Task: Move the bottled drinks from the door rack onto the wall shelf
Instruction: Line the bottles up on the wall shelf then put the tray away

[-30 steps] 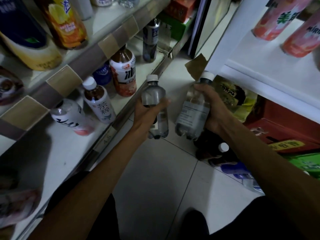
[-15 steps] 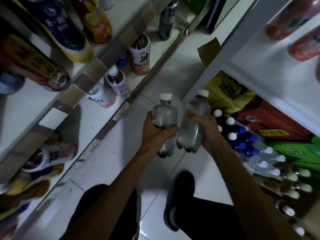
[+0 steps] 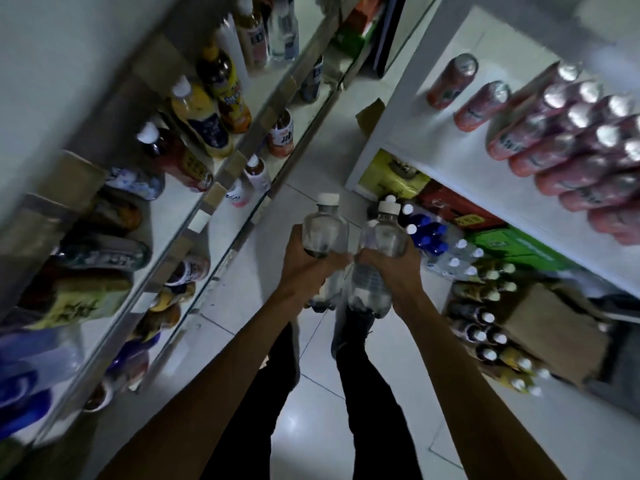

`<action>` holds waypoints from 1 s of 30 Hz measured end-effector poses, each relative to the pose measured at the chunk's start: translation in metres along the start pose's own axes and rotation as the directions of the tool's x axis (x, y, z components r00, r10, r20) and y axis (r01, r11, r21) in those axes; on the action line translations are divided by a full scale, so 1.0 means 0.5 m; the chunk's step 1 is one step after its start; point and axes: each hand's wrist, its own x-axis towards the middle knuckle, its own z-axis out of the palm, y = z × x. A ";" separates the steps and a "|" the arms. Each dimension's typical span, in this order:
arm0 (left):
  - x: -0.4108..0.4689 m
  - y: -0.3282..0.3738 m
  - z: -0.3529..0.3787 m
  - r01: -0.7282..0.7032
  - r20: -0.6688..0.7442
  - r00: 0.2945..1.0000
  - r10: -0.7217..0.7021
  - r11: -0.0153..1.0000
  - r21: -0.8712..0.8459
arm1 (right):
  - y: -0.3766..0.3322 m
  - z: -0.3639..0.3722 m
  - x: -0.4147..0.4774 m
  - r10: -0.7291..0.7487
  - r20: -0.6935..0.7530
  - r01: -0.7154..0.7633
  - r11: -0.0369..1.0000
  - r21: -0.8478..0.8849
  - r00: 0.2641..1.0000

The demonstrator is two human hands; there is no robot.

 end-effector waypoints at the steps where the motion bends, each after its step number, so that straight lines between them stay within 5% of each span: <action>1: -0.025 0.023 0.001 -0.001 0.009 1.000 0.001 1.000 0.013 | -0.024 -0.013 -0.030 -0.003 -0.015 0.003 1.000 0.002 1.000; 18: -0.322 0.384 0.089 -0.219 0.027 0.976 0.218 0.963 0.157 | -0.405 -0.227 -0.332 -0.312 -0.043 0.314 0.948 0.051 0.949; 30: -0.605 0.844 0.191 -0.613 -0.084 0.789 0.609 0.790 -0.030 | -0.830 -0.345 -0.562 -0.644 -0.164 0.660 0.748 0.073 0.747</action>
